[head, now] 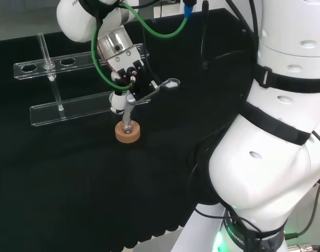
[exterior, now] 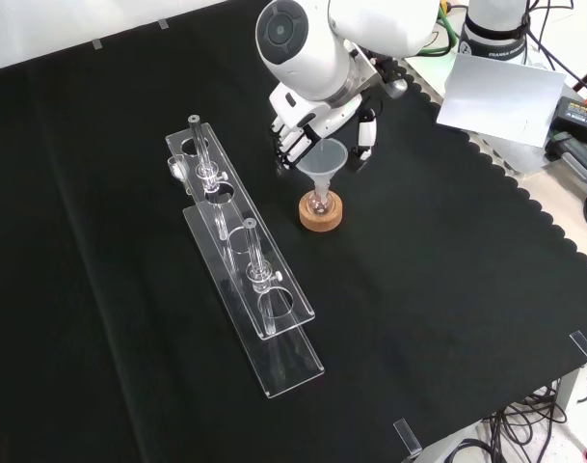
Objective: Place the funnel on the round-bottom flask.
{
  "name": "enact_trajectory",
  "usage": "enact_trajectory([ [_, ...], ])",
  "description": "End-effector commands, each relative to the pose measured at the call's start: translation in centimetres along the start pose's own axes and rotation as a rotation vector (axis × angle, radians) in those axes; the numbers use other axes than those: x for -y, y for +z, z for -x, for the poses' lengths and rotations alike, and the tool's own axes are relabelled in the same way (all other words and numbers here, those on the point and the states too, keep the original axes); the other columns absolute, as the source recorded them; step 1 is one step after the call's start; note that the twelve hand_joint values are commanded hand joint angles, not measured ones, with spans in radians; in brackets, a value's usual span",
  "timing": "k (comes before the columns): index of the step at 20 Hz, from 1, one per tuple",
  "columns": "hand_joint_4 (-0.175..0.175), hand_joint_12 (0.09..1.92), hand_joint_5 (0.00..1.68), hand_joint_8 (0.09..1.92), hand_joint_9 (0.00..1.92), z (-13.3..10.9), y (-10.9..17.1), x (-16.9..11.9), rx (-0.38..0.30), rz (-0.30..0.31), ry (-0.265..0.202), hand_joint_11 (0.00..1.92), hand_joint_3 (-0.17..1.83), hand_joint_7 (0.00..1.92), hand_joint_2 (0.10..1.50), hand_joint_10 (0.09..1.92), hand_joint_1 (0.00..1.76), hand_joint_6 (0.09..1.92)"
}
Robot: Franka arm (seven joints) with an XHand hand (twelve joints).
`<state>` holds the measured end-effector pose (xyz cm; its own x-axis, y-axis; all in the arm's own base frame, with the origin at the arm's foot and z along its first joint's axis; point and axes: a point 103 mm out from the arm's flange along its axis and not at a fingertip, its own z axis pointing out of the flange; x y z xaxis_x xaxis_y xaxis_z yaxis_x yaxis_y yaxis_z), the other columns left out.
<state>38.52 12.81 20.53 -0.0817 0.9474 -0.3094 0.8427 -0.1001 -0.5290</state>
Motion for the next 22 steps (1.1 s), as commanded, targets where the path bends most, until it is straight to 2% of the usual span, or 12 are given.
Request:
enact_trajectory([
  [1,-0.082,1.42,0.28,0.61,0.31,-0.1,0.0,0.3,0.004,0.002,0.005,0.26,0.47,0.0,0.68,0.74,0.67,0.09],
  [6,-0.077,1.48,0.19,0.27,0.07,0.5,-0.5,1.2,-0.027,0.072,0.009,0.15,0.37,0.0,0.65,0.83,0.6,0.09],
  [8,-0.076,1.49,0.17,0.22,0.03,0.9,-0.9,1.8,-0.046,0.123,0.008,0.13,0.34,0.0,0.65,0.85,0.58,0.09],
  [11,-0.076,1.5,0.16,0.2,0.01,1.4,-1.8,2.6,-0.044,0.156,0.002,0.12,0.3,0.0,0.65,0.87,0.54,0.09],
  [13,-0.076,1.51,0.16,0.25,0.02,2.0,-2.4,3.1,-0.058,0.19,0.0,0.11,0.28,0.0,0.65,0.86,0.53,0.09],
  [19,-0.078,1.47,0.21,0.57,0.15,4.6,-3.8,3.8,-0.132,0.229,-0.011,0.15,0.21,0.0,0.69,0.8,0.54,0.09],
  [22,-0.077,1.46,0.23,0.64,0.2,5.7,-4.4,3.8,-0.158,0.238,-0.015,0.16,0.21,0.01,0.7,0.78,0.57,0.09],
])
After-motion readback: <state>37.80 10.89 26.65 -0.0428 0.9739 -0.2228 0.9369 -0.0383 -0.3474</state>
